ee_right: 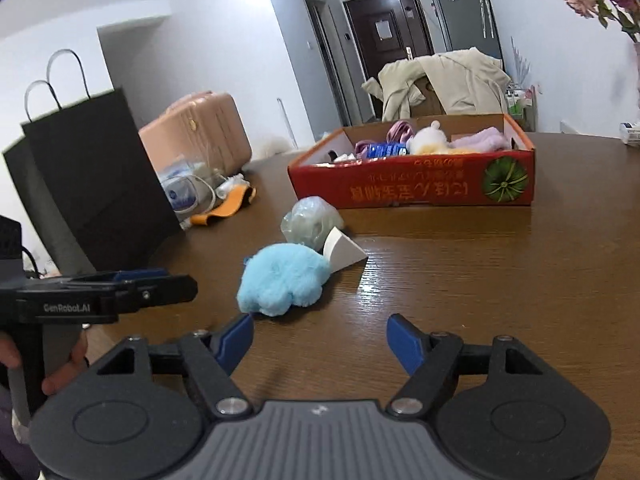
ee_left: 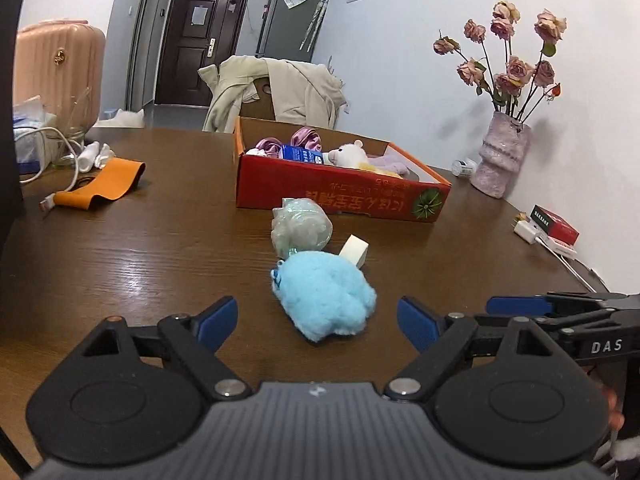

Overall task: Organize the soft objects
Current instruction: 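Move both tools back toward the blue fluffy plush, then grasp the blue fluffy plush with both tools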

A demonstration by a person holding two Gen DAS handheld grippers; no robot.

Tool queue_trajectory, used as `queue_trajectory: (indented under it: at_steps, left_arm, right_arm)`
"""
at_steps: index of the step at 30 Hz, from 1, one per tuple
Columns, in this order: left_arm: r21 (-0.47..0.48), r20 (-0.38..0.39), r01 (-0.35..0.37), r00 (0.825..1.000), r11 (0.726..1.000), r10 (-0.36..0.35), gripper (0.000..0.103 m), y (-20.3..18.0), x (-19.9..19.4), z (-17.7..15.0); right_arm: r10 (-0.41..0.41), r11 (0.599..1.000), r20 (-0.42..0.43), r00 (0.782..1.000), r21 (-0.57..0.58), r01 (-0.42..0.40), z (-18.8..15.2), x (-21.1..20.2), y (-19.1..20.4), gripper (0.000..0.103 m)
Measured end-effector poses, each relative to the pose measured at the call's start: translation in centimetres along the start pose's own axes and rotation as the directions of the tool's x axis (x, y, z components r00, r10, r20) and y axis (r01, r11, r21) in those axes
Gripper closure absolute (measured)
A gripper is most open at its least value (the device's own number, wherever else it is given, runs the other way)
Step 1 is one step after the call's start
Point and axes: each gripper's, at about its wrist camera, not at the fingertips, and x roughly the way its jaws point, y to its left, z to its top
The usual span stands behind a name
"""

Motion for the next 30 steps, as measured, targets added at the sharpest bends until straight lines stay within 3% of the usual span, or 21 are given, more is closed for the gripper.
queue_trajectory:
  at_steps: [4,7,14,18,21,30]
  left_arm:
    - [-0.021,-0.016,0.046,0.999,0.999,-0.047,0.026,0.1,2.8,0.4]
    - [-0.062,-0.050,0.054,0.997,0.997,-0.058,0.042,0.7,5.2,0.3]
    - [-0.171,-0.076,0.112,0.989,0.979,-0.127,0.062,3.6,7.4,-0.3]
    - [-0.192,-0.064,0.135,0.987,0.972,-0.150,0.064,4.0,7.6,-0.4]
    - [-0.228,-0.063,0.152,0.983,0.962,-0.170,0.065,4.5,7.8,-0.5]
    - [-0.238,-0.068,0.155,0.982,0.959,-0.176,0.066,4.5,7.8,-0.5]
  right_arm:
    - [0.017,0.997,0.018,1.000,0.070,-0.019,1.1,2.6,-0.3,0.032]
    - [0.046,0.991,0.006,0.999,0.129,-0.047,1.6,4.9,-1.1,0.039]
    - [0.088,0.976,-0.035,0.996,0.205,-0.079,2.3,10.1,-2.0,0.048]
    - [0.098,0.976,-0.051,0.994,0.202,-0.085,2.5,11.3,-1.8,0.062]
    - [0.123,0.970,-0.038,0.992,0.217,-0.112,2.2,11.7,-1.8,0.067]
    - [0.154,0.967,-0.018,0.988,0.209,-0.147,1.8,11.9,-1.8,0.070]
